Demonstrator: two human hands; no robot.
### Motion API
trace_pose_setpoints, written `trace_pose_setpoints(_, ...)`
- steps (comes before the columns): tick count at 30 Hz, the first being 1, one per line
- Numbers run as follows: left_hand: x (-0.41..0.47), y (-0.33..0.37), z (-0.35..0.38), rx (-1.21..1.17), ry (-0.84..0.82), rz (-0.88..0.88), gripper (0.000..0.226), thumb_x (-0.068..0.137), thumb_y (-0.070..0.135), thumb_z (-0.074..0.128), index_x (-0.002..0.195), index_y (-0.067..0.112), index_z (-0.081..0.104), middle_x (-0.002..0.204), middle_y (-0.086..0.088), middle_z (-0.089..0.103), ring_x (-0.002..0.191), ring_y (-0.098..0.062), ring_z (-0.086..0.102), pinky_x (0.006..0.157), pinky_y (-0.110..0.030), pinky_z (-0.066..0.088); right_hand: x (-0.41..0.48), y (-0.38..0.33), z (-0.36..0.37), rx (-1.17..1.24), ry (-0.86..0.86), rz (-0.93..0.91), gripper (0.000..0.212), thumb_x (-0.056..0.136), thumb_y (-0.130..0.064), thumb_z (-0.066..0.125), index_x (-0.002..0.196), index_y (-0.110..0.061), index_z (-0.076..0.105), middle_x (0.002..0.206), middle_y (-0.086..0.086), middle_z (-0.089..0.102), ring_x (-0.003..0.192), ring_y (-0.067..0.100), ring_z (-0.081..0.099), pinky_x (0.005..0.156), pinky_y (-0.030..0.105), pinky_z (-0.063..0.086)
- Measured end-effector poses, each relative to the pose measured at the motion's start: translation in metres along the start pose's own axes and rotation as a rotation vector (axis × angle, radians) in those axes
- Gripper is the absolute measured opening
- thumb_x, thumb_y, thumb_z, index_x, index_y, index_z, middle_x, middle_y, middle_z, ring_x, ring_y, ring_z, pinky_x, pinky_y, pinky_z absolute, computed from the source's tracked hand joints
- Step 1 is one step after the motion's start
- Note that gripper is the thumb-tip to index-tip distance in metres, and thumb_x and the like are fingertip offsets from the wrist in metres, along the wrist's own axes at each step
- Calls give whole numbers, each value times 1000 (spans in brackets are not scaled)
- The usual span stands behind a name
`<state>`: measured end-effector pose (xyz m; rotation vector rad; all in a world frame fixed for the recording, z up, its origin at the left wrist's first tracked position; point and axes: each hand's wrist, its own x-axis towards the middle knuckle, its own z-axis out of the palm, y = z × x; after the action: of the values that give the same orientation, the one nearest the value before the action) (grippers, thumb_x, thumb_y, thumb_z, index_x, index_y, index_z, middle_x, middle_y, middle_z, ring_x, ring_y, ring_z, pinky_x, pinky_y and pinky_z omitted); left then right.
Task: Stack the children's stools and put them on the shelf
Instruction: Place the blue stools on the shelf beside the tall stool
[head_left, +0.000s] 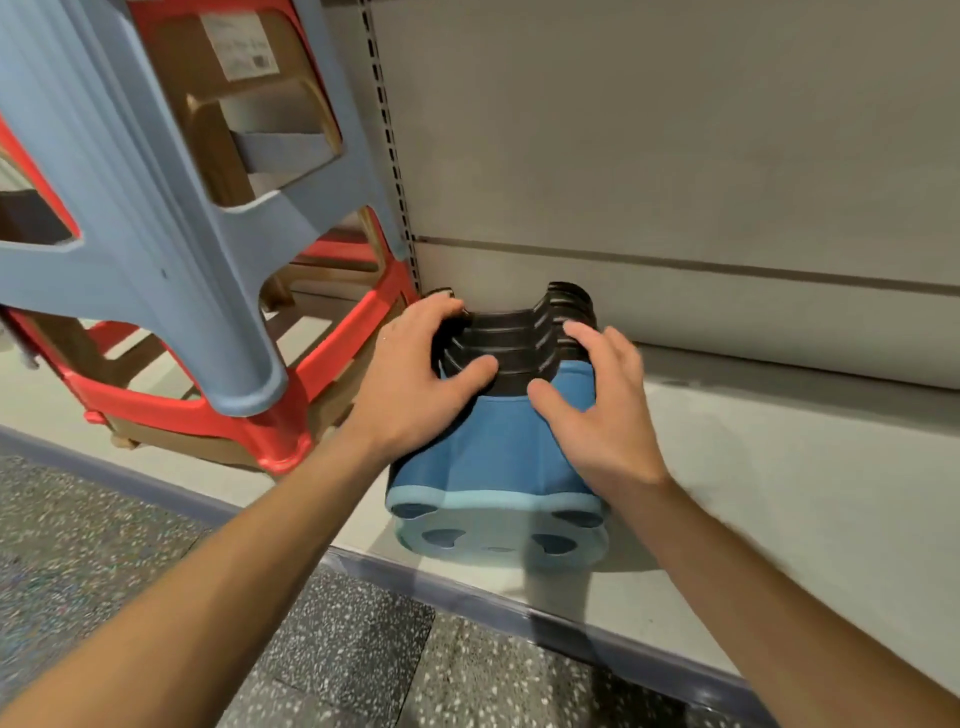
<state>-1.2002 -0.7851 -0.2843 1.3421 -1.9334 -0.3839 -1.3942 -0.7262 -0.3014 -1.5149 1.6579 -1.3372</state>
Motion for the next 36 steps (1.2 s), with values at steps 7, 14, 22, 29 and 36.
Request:
trace_pose_setpoints(7, -88, 28, 2, 360, -43, 112, 74, 88, 75, 48, 150, 35, 51, 163, 10, 42, 152, -37, 31, 117, -59, 37, -30, 9, 13, 100, 10, 47, 86, 86, -41, 70, 157, -49, 21, 168, -9, 12, 147, -4, 16, 113, 21, 16)
trace_pose_setpoints(14, -58, 6, 0, 532, -105, 170, 72, 93, 72, 36, 155, 38, 45, 163, 16, 43, 154, -32, 33, 90, -50, 58, -20, -1, 40, 78, 117, 168, 85, 89, -34, 66, 158, -46, 18, 169, 0, 7, 153, 28, 21, 121, 49, 25)
trace_pose_setpoints(22, -15, -13, -1, 603, -162, 152, 77, 94, 73, 26, 161, 36, 38, 167, 11, 38, 155, -34, 30, 97, -49, 54, 17, -8, 55, 18, 86, 211, 82, 89, -40, 61, 157, -49, 16, 169, -4, 7, 147, 30, 32, 115, 45, 33)
trace_pose_setpoints(29, -13, -15, -1, 626, -169, 133, 77, 96, 76, 19, 164, 42, 29, 172, 11, 30, 161, -31, 21, 115, -50, 42, 23, -14, 57, -262, 73, 227, 78, 92, -47, 52, 158, -45, 12, 170, 3, 6, 145, 35, 31, 114, 54, 32)
trace_pose_setpoints(36, -67, -4, -6, 708, -173, 130, 77, 101, 70, 9, 167, 33, 18, 176, 5, 16, 163, -23, 14, 125, -56, 22, -24, -24, 44, -750, -54, -29, 62, 102, -43, 32, 161, -30, 18, 170, 11, 3, 149, 38, 16, 116, 57, 22)
